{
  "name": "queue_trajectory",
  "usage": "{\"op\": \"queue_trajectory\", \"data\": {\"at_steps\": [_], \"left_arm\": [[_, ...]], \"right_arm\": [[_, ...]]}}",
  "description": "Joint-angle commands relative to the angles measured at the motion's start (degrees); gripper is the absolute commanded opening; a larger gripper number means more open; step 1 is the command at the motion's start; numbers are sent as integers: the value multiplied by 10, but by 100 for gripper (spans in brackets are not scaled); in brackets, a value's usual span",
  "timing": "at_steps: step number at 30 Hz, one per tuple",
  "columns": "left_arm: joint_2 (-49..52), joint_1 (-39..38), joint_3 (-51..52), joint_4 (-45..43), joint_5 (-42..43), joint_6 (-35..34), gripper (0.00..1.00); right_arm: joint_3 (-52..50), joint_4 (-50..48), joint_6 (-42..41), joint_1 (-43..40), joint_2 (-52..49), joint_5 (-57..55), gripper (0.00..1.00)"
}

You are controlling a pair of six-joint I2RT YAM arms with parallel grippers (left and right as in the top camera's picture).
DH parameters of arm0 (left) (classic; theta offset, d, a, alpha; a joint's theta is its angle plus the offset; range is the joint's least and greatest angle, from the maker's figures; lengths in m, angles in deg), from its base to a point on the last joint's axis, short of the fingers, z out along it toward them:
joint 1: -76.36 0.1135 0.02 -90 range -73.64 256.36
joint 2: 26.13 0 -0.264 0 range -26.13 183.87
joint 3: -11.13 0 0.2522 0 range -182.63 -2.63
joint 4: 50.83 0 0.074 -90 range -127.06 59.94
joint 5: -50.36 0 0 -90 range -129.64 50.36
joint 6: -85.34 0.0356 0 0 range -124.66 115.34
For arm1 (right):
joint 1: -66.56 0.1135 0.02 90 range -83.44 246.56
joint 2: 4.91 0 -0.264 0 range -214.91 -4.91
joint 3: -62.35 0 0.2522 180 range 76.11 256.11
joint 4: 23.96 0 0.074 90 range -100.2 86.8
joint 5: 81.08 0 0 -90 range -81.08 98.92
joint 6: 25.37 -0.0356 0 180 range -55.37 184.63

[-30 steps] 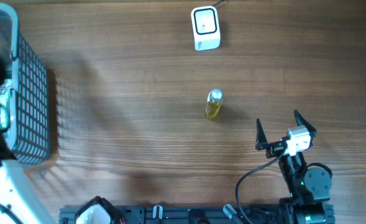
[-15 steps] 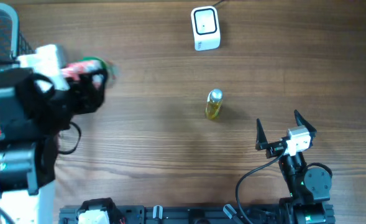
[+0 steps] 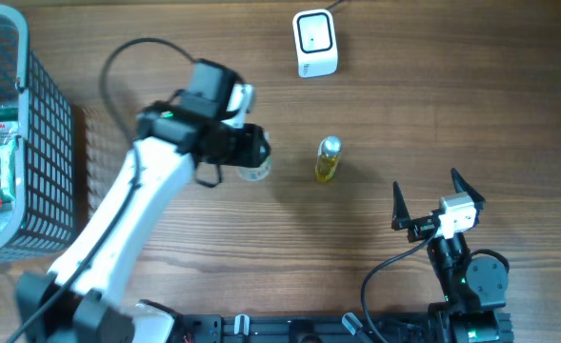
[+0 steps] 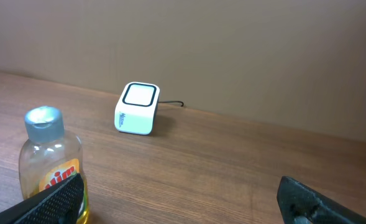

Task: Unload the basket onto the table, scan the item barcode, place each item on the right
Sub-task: 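Place the jar and tissue box on table left of the bottle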

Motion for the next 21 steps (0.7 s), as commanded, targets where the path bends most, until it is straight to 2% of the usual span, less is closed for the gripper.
{"op": "queue_trajectory", "data": {"at_steps": [1,7,13,16,19,21], "left_arm": [[53,-50,-6,-43,-77,-44,55],[107,-83,-6,-117,-146,-89,54],[165,-85,-6,-140,-153,-108,56],[167,-85,-6,-142,-153,-113,60],[167,-85,-6,-142,-153,-113,72],[167,-85,-6,-141,-150,-112,76]], "right_arm": [[-1,-2,3,0,5,5,100],[-1,-2,3,0,5,5,100],[-1,-2,3,0,5,5,100],[-1,-2,3,0,5,5,100],[-1,-2,3,0,5,5,100],[-1,-2,3,0,5,5,100]]}}
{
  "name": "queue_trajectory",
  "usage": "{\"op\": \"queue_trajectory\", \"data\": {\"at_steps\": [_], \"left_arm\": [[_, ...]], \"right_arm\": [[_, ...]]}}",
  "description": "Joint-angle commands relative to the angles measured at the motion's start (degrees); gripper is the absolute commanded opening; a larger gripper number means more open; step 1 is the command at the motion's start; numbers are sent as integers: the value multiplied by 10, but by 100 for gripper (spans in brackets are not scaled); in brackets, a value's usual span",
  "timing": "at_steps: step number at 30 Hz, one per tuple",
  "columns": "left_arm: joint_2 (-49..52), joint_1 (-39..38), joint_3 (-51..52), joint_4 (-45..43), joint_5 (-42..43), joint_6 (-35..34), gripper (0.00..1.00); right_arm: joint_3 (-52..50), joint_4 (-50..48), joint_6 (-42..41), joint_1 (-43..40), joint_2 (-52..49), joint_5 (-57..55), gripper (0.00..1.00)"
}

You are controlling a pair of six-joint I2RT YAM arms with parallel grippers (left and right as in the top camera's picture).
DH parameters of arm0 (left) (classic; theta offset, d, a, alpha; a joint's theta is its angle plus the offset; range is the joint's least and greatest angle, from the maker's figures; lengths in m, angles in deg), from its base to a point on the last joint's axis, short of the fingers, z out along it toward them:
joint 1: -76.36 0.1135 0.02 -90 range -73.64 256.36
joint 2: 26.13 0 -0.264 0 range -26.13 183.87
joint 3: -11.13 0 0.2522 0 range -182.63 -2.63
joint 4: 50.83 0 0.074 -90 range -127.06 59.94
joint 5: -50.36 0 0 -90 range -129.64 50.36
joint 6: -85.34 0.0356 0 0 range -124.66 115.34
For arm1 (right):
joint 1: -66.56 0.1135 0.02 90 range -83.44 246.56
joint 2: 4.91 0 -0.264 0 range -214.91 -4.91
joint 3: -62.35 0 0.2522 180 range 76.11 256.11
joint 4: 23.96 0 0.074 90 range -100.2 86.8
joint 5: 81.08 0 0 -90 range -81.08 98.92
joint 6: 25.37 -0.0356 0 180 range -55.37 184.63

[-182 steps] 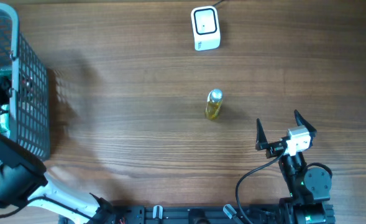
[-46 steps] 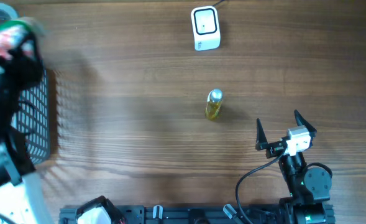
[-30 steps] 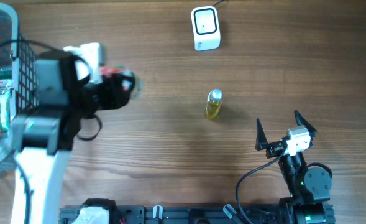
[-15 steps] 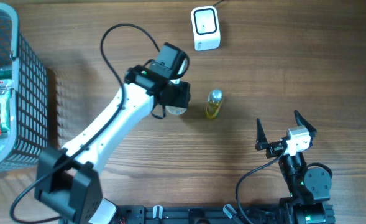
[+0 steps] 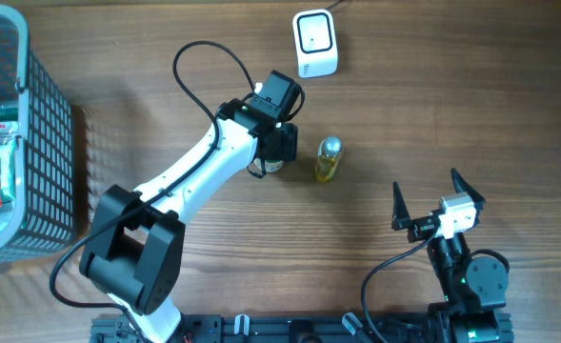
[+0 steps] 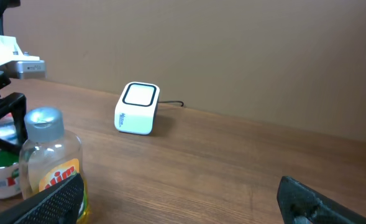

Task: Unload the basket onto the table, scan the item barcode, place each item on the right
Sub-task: 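Place the jar and tissue box on table left of the bottle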

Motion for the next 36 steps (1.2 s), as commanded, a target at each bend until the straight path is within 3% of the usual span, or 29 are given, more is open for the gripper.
{"op": "queue_trajectory", "data": {"at_steps": [1,4,5,11,23,29,36], "left_arm": [[-3,-3,-6,-1,-3,-9,81],[-3,-3,-6,-2,22,-9,99],[-3,-3,-6,-2,27,-9,100],[-46,14,-24,-1,20,22,100],[-228,140,-92,7,10,87,100],[-313,245,-96,-14,-42,158,100],[-337,392,-95,-50,-136,253,100]], "right_arm": [[-1,-2,3,0,5,5,100],[-1,-2,3,0,5,5,100],[-1,-2,3,0,5,5,100],[-1,-2,3,0,5,5,100],[-1,-2,3,0,5,5,100],[-1,-2,3,0,5,5,100],[-1,-2,3,0,5,5,100]]}}
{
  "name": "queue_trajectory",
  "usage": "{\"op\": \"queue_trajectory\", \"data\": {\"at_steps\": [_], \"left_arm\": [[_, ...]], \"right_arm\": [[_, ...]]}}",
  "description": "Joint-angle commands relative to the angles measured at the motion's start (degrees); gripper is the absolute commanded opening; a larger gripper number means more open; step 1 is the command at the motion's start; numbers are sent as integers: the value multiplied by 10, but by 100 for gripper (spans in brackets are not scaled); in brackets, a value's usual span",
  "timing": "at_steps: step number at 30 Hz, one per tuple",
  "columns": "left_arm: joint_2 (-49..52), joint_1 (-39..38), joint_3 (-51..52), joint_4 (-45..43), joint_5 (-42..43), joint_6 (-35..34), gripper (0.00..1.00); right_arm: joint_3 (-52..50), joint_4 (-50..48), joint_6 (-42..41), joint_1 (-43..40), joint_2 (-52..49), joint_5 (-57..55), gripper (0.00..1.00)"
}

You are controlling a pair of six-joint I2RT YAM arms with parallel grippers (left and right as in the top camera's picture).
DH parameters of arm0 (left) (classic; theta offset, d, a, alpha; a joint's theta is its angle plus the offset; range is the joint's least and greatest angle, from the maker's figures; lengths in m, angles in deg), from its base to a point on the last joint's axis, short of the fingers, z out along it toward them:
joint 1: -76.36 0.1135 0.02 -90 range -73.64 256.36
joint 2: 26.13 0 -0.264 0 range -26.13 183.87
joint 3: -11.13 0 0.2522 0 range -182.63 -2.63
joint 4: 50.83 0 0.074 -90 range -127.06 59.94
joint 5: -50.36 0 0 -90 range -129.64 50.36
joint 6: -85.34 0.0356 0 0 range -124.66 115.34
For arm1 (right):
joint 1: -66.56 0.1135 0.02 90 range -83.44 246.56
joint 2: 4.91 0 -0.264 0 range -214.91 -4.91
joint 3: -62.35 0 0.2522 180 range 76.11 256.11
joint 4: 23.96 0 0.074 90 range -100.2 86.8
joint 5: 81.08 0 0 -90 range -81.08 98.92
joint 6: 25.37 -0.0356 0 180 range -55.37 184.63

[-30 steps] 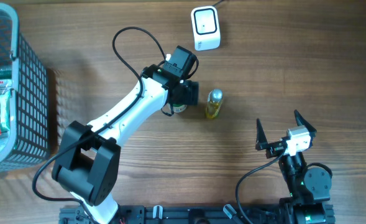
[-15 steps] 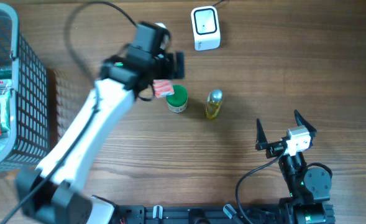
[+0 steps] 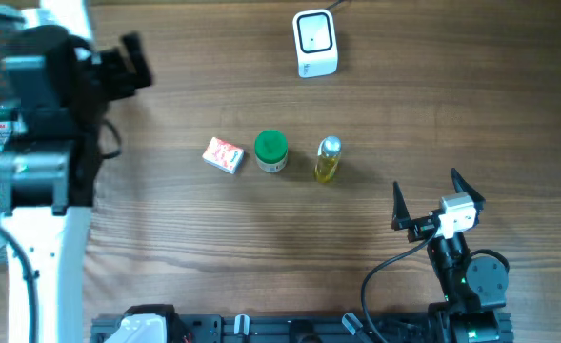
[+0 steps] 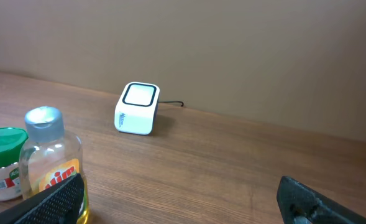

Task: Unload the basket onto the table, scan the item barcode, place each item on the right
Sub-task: 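Place the jar and tissue box on table left of the bottle, then reach left gripper into basket and grasp the 3M glove pack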

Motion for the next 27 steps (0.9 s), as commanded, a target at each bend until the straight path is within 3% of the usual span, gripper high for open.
{"op": "queue_trajectory", "data": {"at_steps": [1,8,14,21,27], "left_arm": [[-1,89,-10,-13,-86,80,100],[43,239,-10,-18,-85,113,100],[94,329,-10,-18,-78,182,100],[158,408,-9,-7,37,188,100],[233,457,-9,-3,78,245,100]], "right_arm": [[-1,-2,3,0,5,5,100],[-1,-2,3,0,5,5,99],[-1,-2,3,0,5,5,100],[-1,-2,3,0,5,5,100],[-1,-2,3,0,5,5,100]]}}
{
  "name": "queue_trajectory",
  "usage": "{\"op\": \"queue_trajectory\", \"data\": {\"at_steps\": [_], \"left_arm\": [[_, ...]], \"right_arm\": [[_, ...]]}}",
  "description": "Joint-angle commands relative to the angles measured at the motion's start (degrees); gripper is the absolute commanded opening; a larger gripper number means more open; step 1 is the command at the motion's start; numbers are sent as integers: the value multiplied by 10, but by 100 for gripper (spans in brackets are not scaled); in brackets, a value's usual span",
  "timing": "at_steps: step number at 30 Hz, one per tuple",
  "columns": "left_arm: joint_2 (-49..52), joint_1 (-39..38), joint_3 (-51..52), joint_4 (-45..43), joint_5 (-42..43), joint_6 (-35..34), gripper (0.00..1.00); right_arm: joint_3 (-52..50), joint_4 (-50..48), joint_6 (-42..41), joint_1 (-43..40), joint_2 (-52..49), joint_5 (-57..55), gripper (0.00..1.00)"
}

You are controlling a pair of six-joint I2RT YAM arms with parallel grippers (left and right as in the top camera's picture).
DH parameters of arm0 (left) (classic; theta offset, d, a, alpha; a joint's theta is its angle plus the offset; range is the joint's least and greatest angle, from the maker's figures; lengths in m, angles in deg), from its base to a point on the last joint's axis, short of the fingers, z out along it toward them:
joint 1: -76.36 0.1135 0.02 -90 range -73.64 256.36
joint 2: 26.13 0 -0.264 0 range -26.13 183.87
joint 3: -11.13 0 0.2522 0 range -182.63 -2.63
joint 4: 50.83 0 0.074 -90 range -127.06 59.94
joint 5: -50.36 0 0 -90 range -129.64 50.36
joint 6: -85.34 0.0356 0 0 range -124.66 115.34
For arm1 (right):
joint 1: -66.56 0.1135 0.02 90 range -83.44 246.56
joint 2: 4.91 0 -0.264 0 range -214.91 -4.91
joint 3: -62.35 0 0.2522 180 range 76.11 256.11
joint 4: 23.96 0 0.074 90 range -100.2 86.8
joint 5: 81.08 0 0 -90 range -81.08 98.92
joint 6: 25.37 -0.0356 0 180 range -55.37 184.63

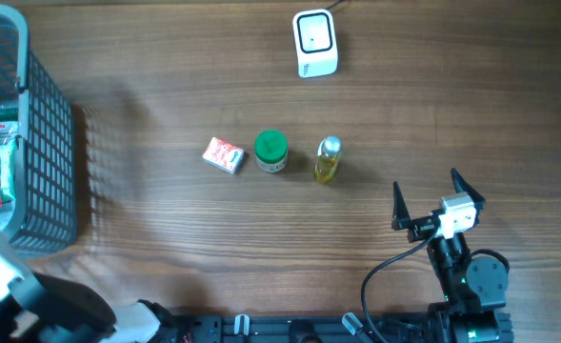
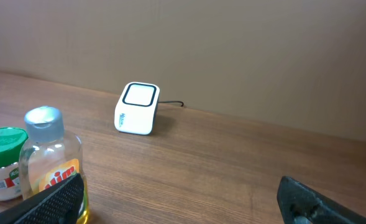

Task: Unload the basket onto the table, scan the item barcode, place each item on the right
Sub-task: 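Reach left gripper into basket and grasp the 3M glove pack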

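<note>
Three items stand in a row mid-table: a small red-and-white box [image 1: 224,154], a green-lidded jar [image 1: 270,151] and a yellow oil bottle [image 1: 328,159] with a silver cap. The white scanner [image 1: 315,43] sits at the far edge, its window facing up. My right gripper [image 1: 425,186] rests open near the front right, aimed at the bottle [image 2: 51,163] and scanner [image 2: 137,108], with nothing between its fingers [image 2: 53,198]. Only part of my left arm shows at the lower left corner; its gripper is out of view.
A dark wire basket [image 1: 42,143] holding packets stands along the left edge. The scanner's cable runs off the far edge of the wooden table [image 1: 470,105].
My left arm was over the basket at the upper left; now only a piece of it shows at the lower left corner. The three items and the right arm have not moved.
My left gripper was at the jar, left of the bottle. Then it had the jar right beside the bottle. Later the jar stood free between the box and the bottle while the left arm was over the basket. Now that arm is almost out of view.
</note>
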Motion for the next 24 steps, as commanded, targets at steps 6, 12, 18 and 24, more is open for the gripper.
{"op": "queue_trajectory", "data": {"at_steps": [6,12,18,24], "left_arm": [[115,32,-8,3,94,117,100],[178,34,-8,-8,92,141,100],[219,39,-8,-14,94,182,100],[254,43,-8,-35,94,184,100]], "right_arm": [[-1,-2,3,0,5,5,100],[-1,-2,3,0,5,5,100],[-1,-2,3,0,5,5,100],[-1,-2,3,0,5,5,100]]}}
